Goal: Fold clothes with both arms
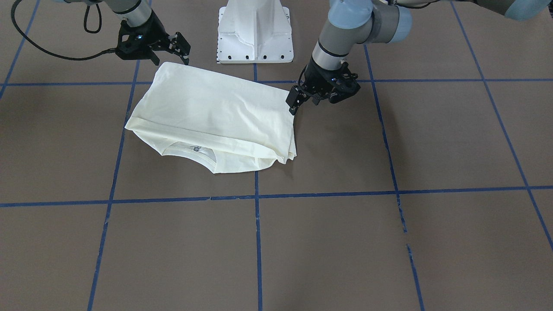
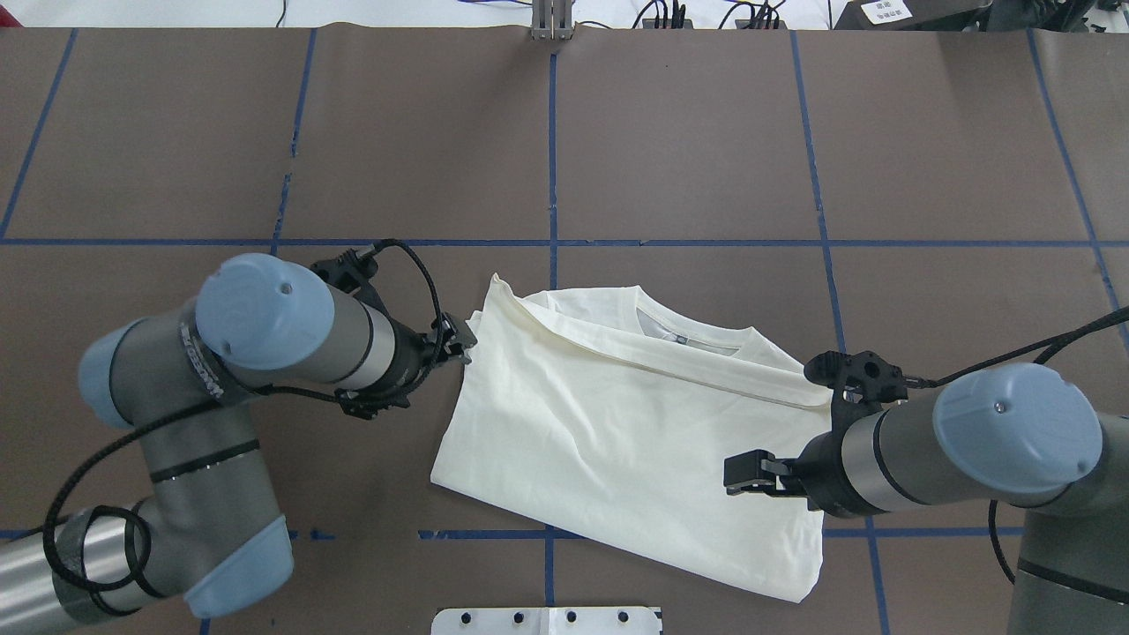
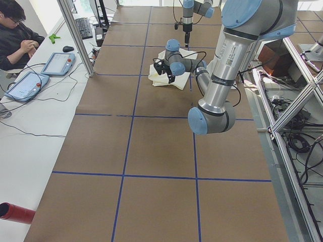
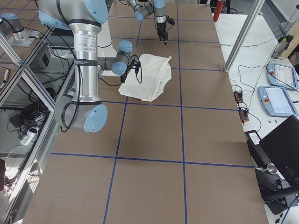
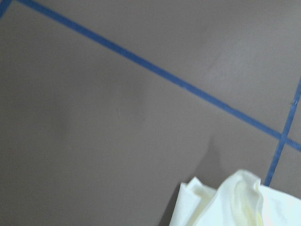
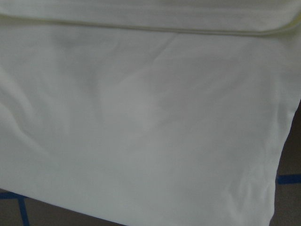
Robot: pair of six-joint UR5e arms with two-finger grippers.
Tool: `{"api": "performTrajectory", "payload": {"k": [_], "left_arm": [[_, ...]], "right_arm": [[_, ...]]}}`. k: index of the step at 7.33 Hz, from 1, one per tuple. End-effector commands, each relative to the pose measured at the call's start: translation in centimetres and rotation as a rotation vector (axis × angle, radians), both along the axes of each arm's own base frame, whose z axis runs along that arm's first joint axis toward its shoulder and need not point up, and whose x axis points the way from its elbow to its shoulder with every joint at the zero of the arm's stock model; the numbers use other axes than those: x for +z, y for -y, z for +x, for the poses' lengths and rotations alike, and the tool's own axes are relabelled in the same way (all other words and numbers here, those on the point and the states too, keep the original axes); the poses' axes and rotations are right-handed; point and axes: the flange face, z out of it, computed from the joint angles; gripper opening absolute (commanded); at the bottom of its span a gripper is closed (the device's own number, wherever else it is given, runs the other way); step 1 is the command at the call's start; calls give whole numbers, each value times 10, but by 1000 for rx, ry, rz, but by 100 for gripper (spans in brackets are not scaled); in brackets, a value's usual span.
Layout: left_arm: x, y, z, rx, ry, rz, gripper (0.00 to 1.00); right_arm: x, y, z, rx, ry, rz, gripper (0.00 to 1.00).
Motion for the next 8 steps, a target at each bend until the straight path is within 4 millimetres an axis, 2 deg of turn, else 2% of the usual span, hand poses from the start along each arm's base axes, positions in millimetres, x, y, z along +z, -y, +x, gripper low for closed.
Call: {"api": "performTrajectory", "payload": {"k": [1,4,8], "left_arm": [[5,-61,40,3,14,-71,90],[25,-75,65,-7,73,-66,88],[37,-66,61,-35,159,-77,79]], "right_arm": [[-15,25,10,58,29,18,100],[-14,29,8,65,25,19,100],[-12,32,2,64,21,16,100]]}}
